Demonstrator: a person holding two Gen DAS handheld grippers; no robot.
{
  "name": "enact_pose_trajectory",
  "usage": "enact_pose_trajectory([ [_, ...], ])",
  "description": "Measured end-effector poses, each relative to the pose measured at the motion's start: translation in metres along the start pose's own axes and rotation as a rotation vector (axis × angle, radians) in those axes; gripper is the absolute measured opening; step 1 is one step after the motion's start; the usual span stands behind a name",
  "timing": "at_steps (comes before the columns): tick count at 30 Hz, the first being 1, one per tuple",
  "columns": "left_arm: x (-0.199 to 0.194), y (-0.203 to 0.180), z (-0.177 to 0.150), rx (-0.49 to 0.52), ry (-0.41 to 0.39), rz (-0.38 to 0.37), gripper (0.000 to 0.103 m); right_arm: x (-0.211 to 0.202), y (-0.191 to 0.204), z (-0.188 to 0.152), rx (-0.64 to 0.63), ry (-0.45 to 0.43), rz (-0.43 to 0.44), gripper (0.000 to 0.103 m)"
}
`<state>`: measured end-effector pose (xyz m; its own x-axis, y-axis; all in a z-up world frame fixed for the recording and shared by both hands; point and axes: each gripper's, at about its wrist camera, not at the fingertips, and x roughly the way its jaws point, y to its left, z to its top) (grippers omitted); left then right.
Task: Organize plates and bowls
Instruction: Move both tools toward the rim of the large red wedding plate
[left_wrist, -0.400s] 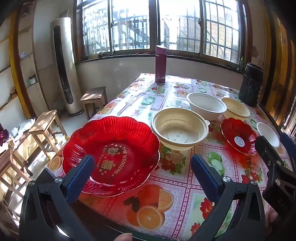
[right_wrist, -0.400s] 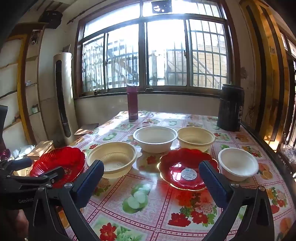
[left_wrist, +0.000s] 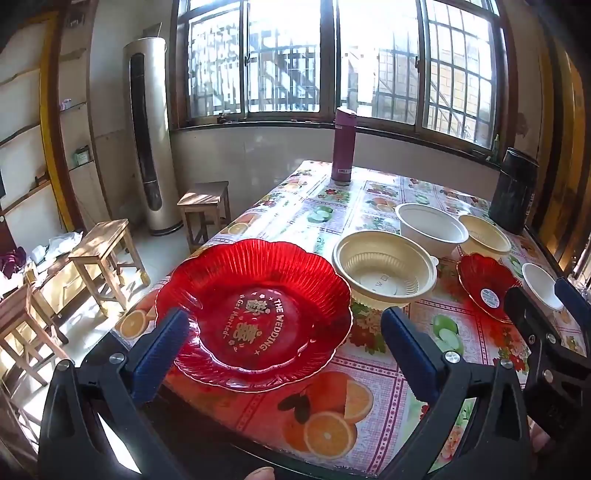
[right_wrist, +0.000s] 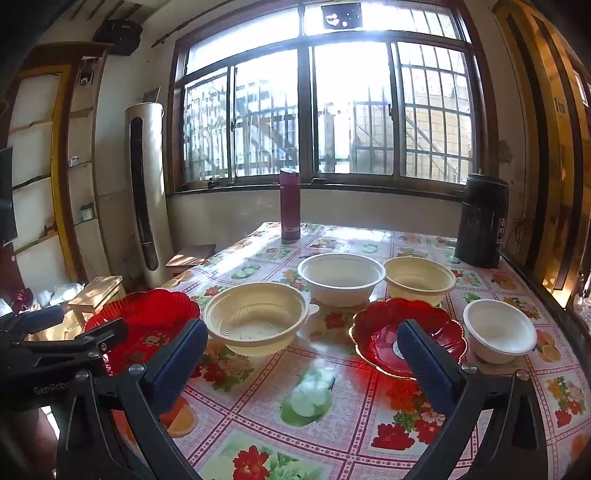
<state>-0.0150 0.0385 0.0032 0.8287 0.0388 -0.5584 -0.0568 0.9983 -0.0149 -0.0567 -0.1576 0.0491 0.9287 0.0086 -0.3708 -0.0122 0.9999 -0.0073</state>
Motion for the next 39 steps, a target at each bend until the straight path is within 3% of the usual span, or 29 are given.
enact_pose_trajectory([
  [16,0.010,0.019,-0.006,-0.031,0.054,0.041,0.103,0.003,0.003,0.002,0.035,0.011,0.048,0.103],
  [39,0.019,0.084,-0.009,-0.139,0.101,0.142,0.103,0.025,0.050,0.016,-0.018,0.057,0.150,0.103],
])
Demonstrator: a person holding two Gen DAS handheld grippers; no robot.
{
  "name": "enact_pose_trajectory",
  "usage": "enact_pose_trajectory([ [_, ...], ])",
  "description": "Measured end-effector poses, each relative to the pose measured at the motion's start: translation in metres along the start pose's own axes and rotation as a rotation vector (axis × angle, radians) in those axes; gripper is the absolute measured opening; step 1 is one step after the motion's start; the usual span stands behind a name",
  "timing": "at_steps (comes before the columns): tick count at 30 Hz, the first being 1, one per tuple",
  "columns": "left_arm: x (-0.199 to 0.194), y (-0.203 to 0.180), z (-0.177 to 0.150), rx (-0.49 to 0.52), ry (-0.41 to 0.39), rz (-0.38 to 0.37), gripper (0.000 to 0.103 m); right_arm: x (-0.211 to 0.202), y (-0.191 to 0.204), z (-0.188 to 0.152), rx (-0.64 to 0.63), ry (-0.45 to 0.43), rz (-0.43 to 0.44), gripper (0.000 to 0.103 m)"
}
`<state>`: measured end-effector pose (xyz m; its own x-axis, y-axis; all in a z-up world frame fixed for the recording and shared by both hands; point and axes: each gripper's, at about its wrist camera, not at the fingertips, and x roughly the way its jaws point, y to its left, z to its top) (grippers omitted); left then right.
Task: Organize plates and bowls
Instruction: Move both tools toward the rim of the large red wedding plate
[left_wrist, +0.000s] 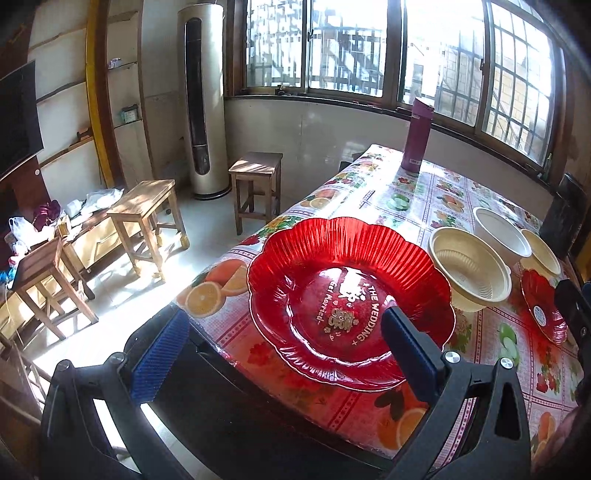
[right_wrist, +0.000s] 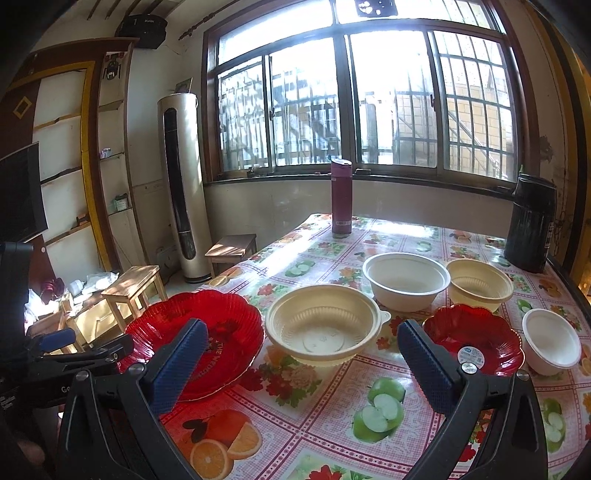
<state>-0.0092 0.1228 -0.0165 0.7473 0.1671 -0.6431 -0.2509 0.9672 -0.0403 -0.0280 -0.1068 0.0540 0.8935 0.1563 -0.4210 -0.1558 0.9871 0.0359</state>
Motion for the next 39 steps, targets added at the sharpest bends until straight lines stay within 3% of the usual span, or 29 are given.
enact_pose_trajectory([
  [25,0.021,0.019,-0.006,-0.019,0.064,0.022,0.103,0.029,0.024,-0.007,-0.007,0.098,0.044,0.103],
  [39,0.032,0.020,-0.008,-0.017,0.095,0.019,0.103,0.051,0.021,-0.012,0.054,0.170,0.070,0.103],
])
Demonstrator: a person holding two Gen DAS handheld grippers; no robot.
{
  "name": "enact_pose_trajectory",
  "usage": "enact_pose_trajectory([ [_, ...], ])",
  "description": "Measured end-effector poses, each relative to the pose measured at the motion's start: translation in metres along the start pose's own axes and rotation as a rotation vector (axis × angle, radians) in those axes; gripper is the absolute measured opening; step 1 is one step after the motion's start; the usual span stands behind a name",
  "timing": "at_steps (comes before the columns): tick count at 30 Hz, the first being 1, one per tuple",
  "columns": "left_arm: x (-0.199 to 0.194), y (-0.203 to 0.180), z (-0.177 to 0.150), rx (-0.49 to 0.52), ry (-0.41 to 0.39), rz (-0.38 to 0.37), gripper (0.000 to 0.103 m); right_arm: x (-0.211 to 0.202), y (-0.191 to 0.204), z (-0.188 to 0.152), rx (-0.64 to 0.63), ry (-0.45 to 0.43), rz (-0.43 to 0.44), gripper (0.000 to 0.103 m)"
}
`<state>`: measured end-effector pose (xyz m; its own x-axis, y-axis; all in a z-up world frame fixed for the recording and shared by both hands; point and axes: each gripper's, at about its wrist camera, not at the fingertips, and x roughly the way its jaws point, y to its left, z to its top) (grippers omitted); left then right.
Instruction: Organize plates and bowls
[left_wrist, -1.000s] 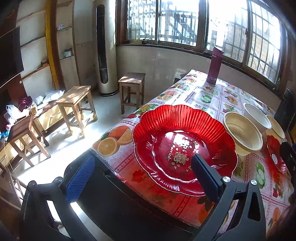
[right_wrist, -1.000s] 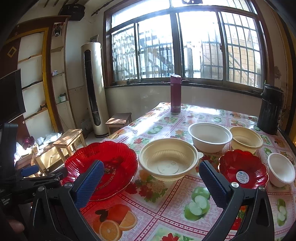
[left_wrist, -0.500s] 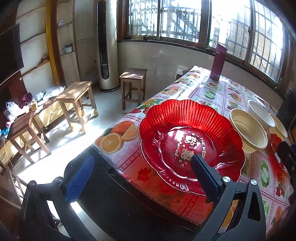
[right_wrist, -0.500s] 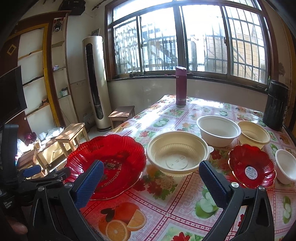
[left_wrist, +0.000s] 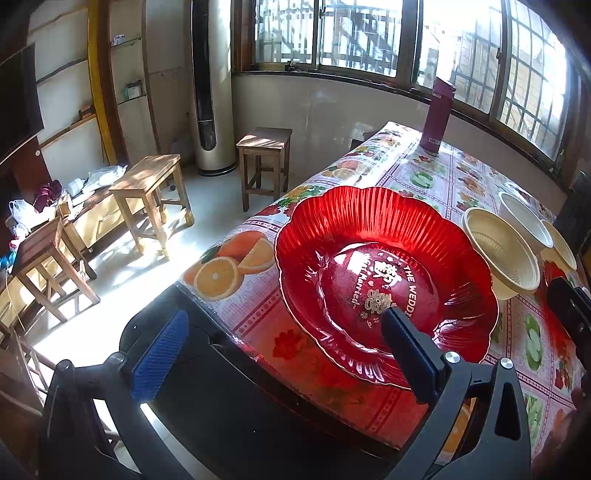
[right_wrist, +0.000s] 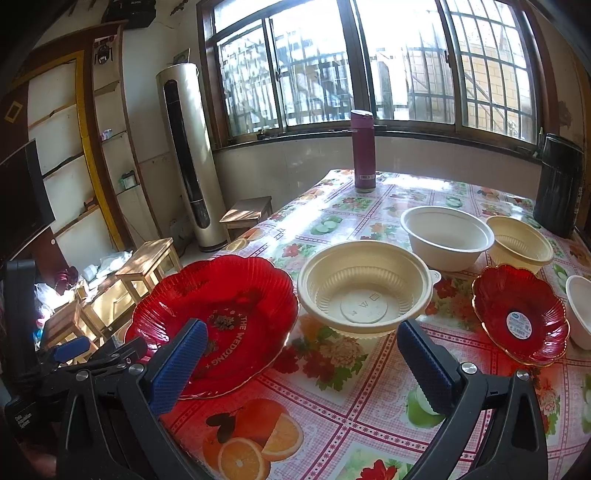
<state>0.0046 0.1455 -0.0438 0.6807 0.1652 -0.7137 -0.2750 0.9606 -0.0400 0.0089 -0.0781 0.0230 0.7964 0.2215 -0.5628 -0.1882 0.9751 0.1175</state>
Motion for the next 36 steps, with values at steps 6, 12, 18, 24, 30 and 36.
enact_pose_trajectory([
  [6,0.005,-0.001,0.000,0.003,0.010,0.004,0.103,0.014,0.006,0.003,0.000,0.027,-0.003,0.103],
  [12,0.013,-0.001,0.000,0.001,0.029,0.006,0.103,0.026,0.008,0.002,0.008,0.051,-0.018,0.103],
  [18,0.022,-0.003,0.001,0.003,0.055,0.012,0.103,0.035,-0.001,0.002,0.058,0.072,-0.010,0.103],
  [24,0.031,-0.005,0.000,0.011,0.079,0.018,0.103,0.052,0.002,0.001,0.060,0.120,-0.022,0.102],
  [30,0.037,-0.010,0.002,0.023,0.089,0.022,0.103,0.072,0.005,-0.001,0.070,0.181,-0.019,0.100],
  [36,0.040,-0.014,0.002,0.044,0.101,0.026,0.103,0.093,-0.001,-0.004,0.129,0.260,0.017,0.086],
])
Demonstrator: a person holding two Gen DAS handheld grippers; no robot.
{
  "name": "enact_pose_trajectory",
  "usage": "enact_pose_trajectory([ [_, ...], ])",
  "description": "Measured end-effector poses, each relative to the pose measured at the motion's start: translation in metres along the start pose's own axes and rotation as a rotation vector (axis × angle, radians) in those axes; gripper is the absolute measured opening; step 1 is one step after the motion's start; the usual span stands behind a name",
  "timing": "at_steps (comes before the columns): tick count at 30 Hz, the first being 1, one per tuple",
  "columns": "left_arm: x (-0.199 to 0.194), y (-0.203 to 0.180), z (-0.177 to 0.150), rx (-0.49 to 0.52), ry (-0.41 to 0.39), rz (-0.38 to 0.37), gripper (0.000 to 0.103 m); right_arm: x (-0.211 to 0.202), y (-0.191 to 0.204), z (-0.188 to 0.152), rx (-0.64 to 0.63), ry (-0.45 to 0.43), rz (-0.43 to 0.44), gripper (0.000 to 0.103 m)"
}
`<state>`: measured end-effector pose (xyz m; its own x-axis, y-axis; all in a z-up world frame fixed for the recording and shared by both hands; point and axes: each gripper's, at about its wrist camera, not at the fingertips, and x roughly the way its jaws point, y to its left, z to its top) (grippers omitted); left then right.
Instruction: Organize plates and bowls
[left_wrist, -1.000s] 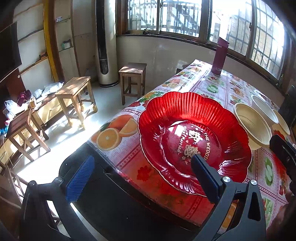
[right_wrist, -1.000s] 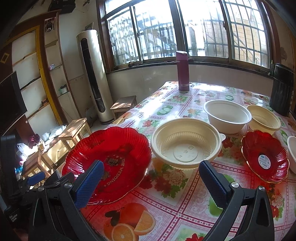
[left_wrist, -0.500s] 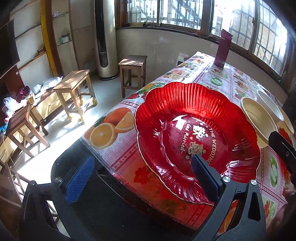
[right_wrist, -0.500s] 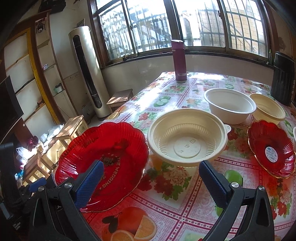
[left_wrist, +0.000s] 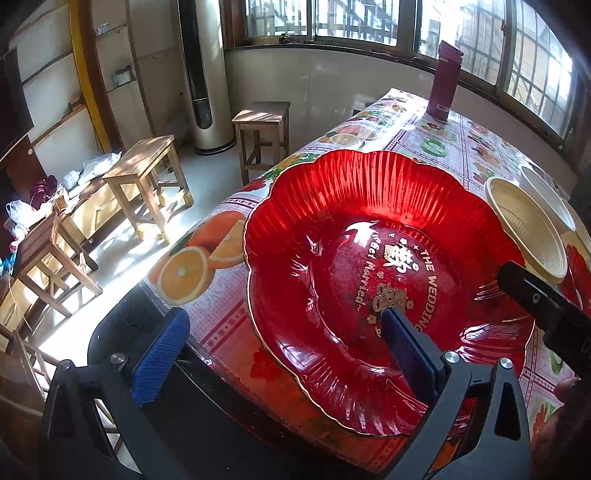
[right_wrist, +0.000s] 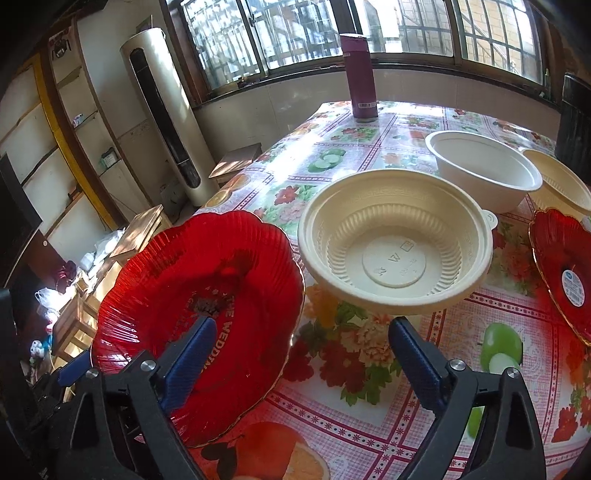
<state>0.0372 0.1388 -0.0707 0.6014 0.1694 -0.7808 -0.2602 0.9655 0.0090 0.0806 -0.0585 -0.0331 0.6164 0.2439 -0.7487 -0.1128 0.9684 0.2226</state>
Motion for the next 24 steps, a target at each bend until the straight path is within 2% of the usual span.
enact_pose_trajectory([
  [1,-0.001,-0.001,0.000,0.002,-0.007,-0.003,0.101,0.003,-0.001,0.000,0.011,0.014,0.012,0.082],
  [3,-0.002,-0.001,0.002,0.005,-0.017,-0.014,0.097,0.010,-0.004,0.000,0.032,0.038,0.037,0.066],
  [4,-0.002,-0.002,0.003,0.006,-0.018,-0.018,0.094,0.013,-0.006,0.000,0.039,0.052,0.044,0.063],
  [5,-0.002,-0.002,0.003,0.007,-0.019,-0.024,0.092,0.017,-0.007,0.000,0.046,0.065,0.053,0.055],
  [8,0.004,-0.003,0.003,0.015,0.011,-0.054,0.075,0.022,-0.009,-0.002,0.069,0.076,0.086,0.034],
  [9,0.008,-0.004,0.003,0.016,0.030,-0.074,0.060,0.022,-0.009,-0.003,0.069,0.075,0.086,0.027],
  [10,0.011,-0.005,0.003,0.015,0.050,-0.097,0.046,0.022,-0.009,-0.003,0.067,0.076,0.091,0.026],
  [11,0.011,-0.006,0.003,0.020,0.044,-0.094,0.045,0.023,-0.009,-0.004,0.065,0.075,0.097,0.026],
  [14,0.011,-0.006,0.003,0.021,0.041,-0.105,0.038,0.022,-0.007,-0.004,0.048,0.070,0.106,0.015],
  [16,0.011,-0.006,0.004,0.018,0.035,-0.107,0.029,0.024,-0.004,-0.005,0.035,0.073,0.092,0.013],
  [24,0.007,-0.004,0.002,0.008,0.044,-0.106,0.027,0.015,-0.001,-0.012,0.012,0.058,0.086,0.013],
])
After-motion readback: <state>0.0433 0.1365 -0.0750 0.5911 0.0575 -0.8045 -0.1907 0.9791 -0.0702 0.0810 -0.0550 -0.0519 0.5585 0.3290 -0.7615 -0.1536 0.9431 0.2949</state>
